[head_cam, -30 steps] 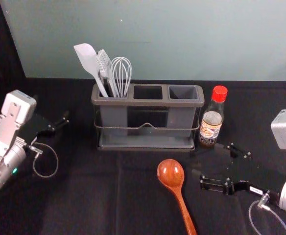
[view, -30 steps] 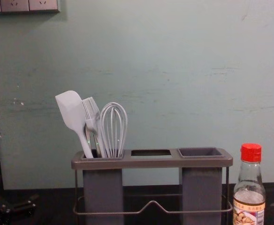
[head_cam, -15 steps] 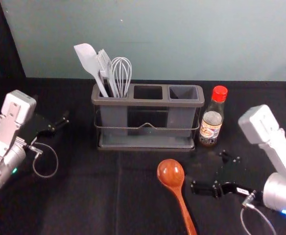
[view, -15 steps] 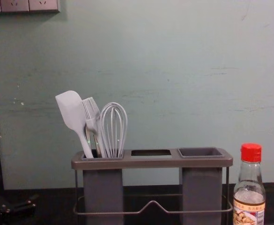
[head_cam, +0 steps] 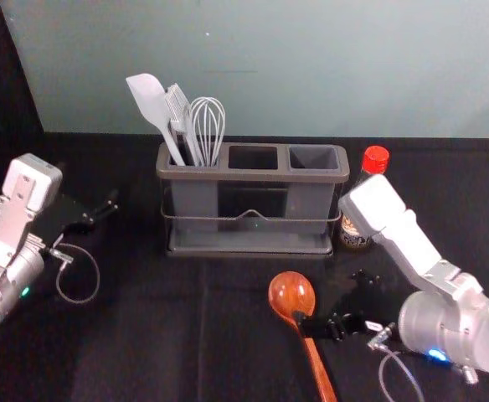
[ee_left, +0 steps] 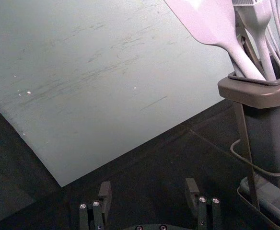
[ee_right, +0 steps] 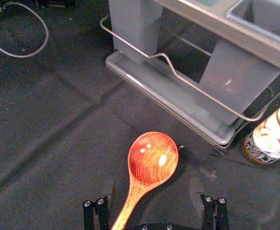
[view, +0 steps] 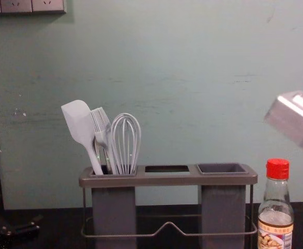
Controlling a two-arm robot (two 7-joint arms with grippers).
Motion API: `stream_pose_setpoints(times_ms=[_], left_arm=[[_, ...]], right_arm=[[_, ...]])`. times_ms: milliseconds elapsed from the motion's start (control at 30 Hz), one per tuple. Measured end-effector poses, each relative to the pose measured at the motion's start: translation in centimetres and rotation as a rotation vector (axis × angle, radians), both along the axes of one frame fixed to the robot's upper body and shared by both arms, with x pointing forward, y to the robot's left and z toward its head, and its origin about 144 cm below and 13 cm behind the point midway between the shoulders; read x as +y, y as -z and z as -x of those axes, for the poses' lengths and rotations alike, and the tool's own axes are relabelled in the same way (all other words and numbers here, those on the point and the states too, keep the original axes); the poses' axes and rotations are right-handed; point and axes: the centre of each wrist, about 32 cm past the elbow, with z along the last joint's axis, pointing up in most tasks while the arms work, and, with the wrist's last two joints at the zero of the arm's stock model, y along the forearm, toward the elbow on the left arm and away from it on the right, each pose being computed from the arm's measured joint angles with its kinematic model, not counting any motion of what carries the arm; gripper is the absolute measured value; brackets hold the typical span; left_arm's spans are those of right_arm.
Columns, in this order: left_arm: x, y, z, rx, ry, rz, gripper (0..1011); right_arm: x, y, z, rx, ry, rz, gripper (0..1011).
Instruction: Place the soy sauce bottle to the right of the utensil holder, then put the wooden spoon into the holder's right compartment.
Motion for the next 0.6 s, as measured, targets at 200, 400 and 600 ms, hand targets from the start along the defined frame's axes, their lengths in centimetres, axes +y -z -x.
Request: stream_pose_setpoints(times_ms=[200,400,600], left_arm=[[0.0,0.0,0.0,0.000,0.000,0.000,1005],[0.0,0.0,0.0,0.000,0.000,0.000,1005],[0.0,0.0,0.0,0.000,0.000,0.000,1005]], right_arm=[[1.2,0.6,-0.7,0.031,0.013,0.009,1002],[1.9,1.4,-1.4,0.053,0.023,0.003,1003],[2.4,1.9,-2.1,0.072,0.038,0.000,1002]])
